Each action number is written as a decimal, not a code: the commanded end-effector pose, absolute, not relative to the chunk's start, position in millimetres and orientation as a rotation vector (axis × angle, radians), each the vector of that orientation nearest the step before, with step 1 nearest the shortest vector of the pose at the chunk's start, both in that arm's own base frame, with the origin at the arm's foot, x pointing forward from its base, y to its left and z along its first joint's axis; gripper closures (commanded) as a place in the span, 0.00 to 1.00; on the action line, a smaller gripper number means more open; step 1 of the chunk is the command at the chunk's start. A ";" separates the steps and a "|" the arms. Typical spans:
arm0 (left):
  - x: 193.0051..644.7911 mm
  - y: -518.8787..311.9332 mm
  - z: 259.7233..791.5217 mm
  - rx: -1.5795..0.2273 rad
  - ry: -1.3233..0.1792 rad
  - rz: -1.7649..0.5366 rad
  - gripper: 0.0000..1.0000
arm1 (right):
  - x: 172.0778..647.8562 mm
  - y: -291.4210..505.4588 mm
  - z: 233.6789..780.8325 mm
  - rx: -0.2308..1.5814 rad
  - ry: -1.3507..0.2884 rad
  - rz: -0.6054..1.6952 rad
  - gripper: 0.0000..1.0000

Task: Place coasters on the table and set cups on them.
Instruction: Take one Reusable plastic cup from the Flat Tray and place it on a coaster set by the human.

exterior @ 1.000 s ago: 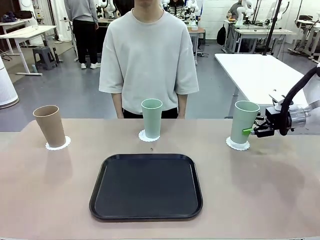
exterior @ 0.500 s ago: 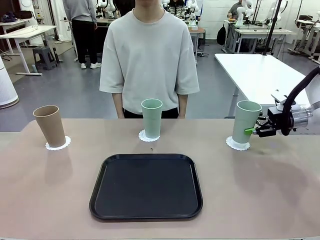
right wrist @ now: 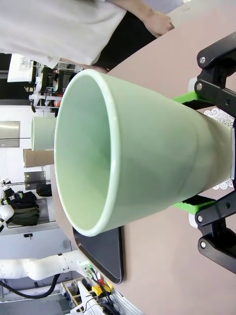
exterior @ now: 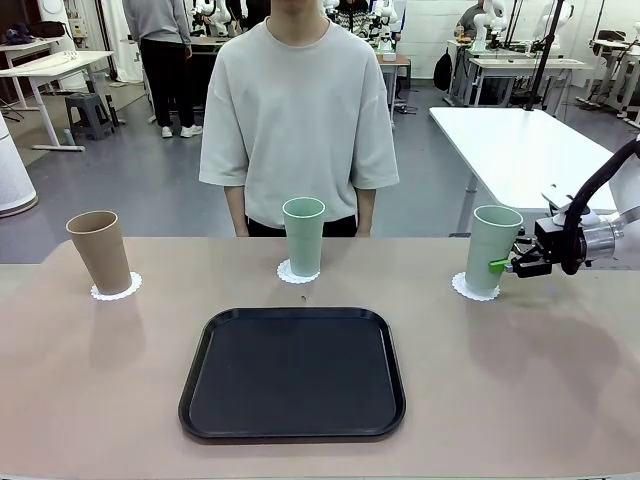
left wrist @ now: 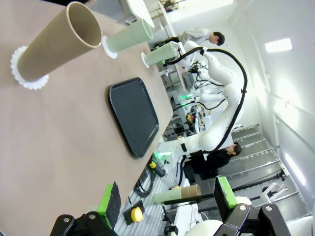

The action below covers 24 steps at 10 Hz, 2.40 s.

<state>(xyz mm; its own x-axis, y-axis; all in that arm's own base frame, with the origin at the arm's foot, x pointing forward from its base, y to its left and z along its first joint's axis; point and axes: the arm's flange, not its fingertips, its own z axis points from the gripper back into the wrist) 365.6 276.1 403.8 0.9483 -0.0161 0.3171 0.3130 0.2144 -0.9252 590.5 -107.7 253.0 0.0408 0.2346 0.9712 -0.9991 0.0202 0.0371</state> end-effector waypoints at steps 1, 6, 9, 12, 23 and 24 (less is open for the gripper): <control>363.3 275.8 405.8 -1.337 -0.266 -0.230 0.00 | 601.2 -103.8 254.3 1.058 -1.026 1.236 0.17; 363.3 275.8 405.8 -1.337 -0.266 -0.230 0.00 | 604.6 -100.9 247.9 1.071 -1.027 1.227 0.17; 363.3 275.8 405.8 -1.337 -0.266 -0.230 0.00 | 605.2 -100.9 246.0 1.075 -1.023 1.228 0.17; 363.3 275.8 405.8 -1.337 -0.266 -0.230 0.00 | 603.6 -104.9 244.8 1.067 -1.017 1.227 0.17; 363.3 275.8 405.8 -1.337 -0.266 -0.230 0.00 | 601.5 -103.8 238.7 1.078 -0.993 1.235 0.00; 363.3 275.8 405.8 -1.337 -0.266 -0.230 0.00 | 601.6 -104.3 238.6 1.075 -0.990 1.234 0.00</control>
<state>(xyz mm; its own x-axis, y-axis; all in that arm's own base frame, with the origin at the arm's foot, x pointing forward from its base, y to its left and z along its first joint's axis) 365.6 276.1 403.8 0.9483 -0.0161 0.3171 0.3130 0.2143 -0.9252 593.4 -104.6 236.6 0.0650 0.2129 0.9749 -0.9978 0.0276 0.0605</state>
